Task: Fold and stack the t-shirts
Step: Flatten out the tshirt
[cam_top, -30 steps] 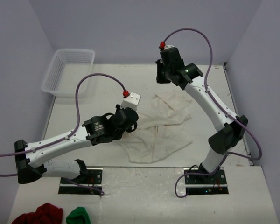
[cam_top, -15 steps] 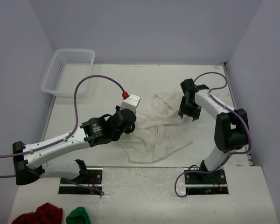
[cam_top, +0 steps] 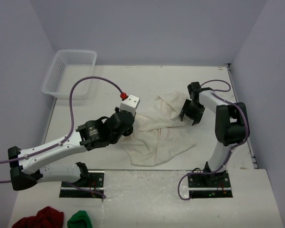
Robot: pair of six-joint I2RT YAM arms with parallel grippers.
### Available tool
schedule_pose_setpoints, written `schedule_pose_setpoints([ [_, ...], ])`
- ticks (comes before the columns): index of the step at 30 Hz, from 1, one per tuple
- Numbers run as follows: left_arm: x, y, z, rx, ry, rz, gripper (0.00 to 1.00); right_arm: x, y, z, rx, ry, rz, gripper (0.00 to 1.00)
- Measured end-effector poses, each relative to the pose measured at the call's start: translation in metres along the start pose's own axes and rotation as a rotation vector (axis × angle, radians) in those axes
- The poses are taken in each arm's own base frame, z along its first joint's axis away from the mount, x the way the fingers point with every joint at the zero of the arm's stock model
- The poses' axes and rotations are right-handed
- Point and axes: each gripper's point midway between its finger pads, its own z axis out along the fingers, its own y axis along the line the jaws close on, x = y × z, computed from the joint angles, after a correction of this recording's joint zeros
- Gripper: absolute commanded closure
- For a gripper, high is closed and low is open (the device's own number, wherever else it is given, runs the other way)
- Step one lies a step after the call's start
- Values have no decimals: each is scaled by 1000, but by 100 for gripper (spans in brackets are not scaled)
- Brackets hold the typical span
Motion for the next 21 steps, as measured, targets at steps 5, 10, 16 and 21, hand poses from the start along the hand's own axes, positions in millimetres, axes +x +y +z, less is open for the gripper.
schedule_pose_setpoints([
  [5, -4, 1, -5, 10, -11, -10, 100, -3, -1, 8, -4, 25, 43, 40],
  [10, -14, 2, -11, 23, -33, -29, 100, -13, 9, 5, -23, 14, 66, 62],
  [16, -18, 2, -13, 28, -42, -36, 100, -19, 17, 5, -40, 12, 86, 63],
  [21, -18, 3, -15, 27, -40, -35, 100, -18, 18, 6, -40, 17, 102, 57],
])
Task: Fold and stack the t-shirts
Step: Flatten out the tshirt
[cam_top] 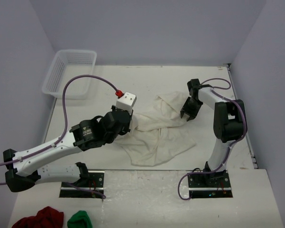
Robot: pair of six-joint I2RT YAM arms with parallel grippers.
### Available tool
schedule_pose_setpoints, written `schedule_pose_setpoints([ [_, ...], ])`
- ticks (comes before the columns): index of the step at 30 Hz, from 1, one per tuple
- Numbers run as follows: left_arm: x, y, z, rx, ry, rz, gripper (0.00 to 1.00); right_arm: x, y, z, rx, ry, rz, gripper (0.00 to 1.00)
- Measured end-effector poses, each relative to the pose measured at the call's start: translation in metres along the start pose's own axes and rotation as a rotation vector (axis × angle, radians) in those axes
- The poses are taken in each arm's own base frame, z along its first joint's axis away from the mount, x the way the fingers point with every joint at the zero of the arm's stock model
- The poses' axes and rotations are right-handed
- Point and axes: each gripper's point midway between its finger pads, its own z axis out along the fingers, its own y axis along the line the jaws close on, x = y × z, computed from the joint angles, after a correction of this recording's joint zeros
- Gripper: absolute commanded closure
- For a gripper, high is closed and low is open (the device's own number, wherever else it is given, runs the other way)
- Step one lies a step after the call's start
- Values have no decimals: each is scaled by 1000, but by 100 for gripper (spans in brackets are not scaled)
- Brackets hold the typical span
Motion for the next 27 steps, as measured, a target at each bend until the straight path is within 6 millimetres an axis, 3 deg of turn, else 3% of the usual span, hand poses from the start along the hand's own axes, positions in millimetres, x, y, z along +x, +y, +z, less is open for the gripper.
schedule_pose_setpoints([
  [6, -4, 3, -5, 5, -17, -12, 100, 8, -4, 4, 15, 19, 11, 62],
  [7, -5, 3, -6, 6, -20, -14, 100, 10, -5, 4, 19, 24, 10, 74],
  [9, -7, 5, -9, 6, -28, -19, 100, 13, -6, 5, 26, 32, 11, 85],
  [10, -8, 6, -10, 8, -32, -22, 100, 14, -6, 5, 28, 35, 13, 97],
  [11, -9, 7, -11, 9, -36, -26, 100, 15, -6, 4, 29, 36, 15, 100],
  [19, -11, 8, -14, 13, -43, -31, 100, 13, -9, 0, 56, 4, 21, 100],
  [23, -8, 7, -10, 3, -34, -22, 100, -1, -8, -29, 49, -87, 13, 100],
  [27, -1, 7, -1, -32, -8, 3, 100, -38, 7, -87, -9, -260, -18, 100],
])
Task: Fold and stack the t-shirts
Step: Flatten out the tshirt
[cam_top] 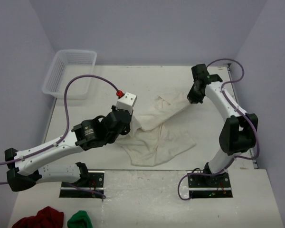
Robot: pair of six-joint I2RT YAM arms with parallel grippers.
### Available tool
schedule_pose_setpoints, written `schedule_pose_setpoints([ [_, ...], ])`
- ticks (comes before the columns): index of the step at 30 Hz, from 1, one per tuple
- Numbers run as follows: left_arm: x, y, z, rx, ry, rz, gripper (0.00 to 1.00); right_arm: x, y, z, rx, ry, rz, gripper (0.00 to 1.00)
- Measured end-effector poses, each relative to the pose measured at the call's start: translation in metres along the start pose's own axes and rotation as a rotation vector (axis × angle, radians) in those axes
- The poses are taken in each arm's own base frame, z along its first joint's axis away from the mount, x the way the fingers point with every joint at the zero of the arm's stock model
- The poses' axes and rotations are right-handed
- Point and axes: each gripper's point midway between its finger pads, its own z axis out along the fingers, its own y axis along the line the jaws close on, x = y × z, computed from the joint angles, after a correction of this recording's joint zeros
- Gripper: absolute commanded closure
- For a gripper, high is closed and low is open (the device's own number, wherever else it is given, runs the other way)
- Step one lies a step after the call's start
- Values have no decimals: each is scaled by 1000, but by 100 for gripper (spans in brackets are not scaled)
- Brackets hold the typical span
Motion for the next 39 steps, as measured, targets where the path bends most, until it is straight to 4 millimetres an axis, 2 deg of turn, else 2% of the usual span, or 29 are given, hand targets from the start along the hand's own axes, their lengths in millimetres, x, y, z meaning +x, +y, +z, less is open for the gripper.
schedule_pose_setpoints([
  [3, 7, 3, 8, -52, 31, 38, 100, -44, 14, -48, -74, -158, -21, 100],
  [5, 1, 8, 9, -95, 32, 55, 100, -69, 23, -82, -129, -256, -41, 100],
  [8, -23, 20, 1, -159, -13, 46, 100, -93, 28, -118, -172, -360, -74, 100],
  [11, -60, 37, -18, -224, -95, 14, 100, -104, 27, -135, -180, -411, -115, 100],
  [14, -97, 60, -45, -288, -186, -34, 100, -112, 26, -145, -175, -447, -149, 100],
  [17, -124, 85, -72, -348, -261, -61, 100, -119, 27, -159, -191, -490, -172, 100],
  [22, -161, 119, -112, -418, -364, -83, 100, -131, 25, -202, -237, -591, -186, 100],
  [26, -189, 140, -144, -445, -441, -99, 100, -142, 19, -263, -306, -722, -173, 100],
  [30, -217, 159, -176, -434, -520, -141, 100, -149, 4, -348, -394, -895, -143, 100],
  [33, -238, 165, -196, -389, -584, -170, 100, -144, -11, -405, -467, -1011, -123, 100],
  [36, -259, 169, -217, -320, -656, -203, 100, -126, -28, -442, -528, -1080, -121, 100],
  [39, -277, 168, -237, -226, -736, -227, 100, -106, -43, -464, -576, -1120, -132, 100],
])
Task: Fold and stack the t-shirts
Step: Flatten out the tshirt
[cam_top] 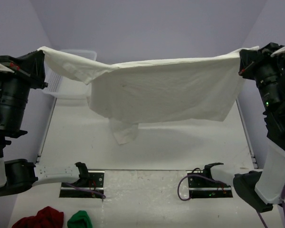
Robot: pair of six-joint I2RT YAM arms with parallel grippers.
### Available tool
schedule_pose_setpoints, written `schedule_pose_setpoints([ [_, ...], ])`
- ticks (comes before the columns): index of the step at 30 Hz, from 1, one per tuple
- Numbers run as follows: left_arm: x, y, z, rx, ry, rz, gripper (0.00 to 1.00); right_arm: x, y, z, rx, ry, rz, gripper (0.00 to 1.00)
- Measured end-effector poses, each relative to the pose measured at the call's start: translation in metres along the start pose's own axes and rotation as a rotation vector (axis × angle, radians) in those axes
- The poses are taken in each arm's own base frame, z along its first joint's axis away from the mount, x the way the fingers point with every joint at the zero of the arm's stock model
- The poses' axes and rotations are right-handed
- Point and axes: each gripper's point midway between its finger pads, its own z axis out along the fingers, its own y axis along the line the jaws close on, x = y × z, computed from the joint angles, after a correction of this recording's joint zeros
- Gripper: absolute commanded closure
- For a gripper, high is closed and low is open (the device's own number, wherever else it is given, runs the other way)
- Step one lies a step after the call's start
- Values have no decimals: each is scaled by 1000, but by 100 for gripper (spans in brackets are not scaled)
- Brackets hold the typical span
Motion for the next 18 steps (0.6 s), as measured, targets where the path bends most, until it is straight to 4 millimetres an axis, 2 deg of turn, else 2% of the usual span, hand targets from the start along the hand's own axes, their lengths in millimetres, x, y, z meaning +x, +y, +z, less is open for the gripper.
schedule_pose_setpoints([
  [5, -26, -18, -8, 177, -75, -56, 100, -10, 0, -41, -44, -38, -2, 100],
  [8, -38, -24, -13, 241, -104, -76, 100, -13, -2, -53, -48, -52, -8, 100],
  [12, -52, -19, -5, 186, -120, -79, 100, -10, -3, -46, -34, -35, -19, 100],
  [14, -45, -20, 1, 147, -104, -40, 100, -10, -2, -34, -23, -21, -24, 100],
  [18, -30, -42, 10, 173, -74, 15, 100, 3, -2, -14, -9, 28, -34, 100],
])
